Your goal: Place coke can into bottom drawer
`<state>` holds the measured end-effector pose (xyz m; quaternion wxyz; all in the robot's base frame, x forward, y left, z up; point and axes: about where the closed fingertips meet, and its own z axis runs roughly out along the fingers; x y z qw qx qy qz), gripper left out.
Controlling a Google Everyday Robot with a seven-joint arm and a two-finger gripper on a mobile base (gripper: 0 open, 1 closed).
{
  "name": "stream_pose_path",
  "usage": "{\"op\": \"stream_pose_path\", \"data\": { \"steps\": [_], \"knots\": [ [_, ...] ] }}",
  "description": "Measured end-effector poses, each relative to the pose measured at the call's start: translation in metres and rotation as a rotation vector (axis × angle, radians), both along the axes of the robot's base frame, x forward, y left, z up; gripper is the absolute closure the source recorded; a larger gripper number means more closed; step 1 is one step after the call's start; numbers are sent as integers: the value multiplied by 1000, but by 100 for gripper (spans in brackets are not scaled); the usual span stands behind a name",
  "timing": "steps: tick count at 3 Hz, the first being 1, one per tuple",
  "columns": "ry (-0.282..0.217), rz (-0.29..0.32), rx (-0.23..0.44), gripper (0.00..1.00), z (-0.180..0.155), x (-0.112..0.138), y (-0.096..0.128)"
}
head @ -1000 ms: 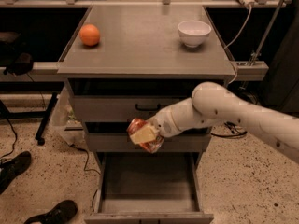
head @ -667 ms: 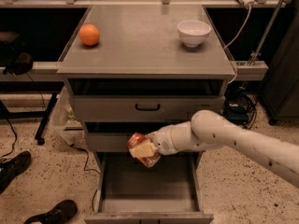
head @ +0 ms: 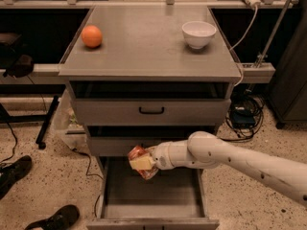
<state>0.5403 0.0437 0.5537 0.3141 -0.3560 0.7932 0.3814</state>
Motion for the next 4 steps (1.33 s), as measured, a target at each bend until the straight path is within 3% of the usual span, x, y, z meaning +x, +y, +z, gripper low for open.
{"op": "stream_pose_path", "data": {
  "steps": [1,2,3,4],
  "knots": [
    [-12,-24,6,100,-3,3,-2],
    [-30,-74,48,100,-29,32,-3],
    [21,-96,112,100,-90,60,9],
    [90,-79,153,100,-148,79,26]
  ]
}}
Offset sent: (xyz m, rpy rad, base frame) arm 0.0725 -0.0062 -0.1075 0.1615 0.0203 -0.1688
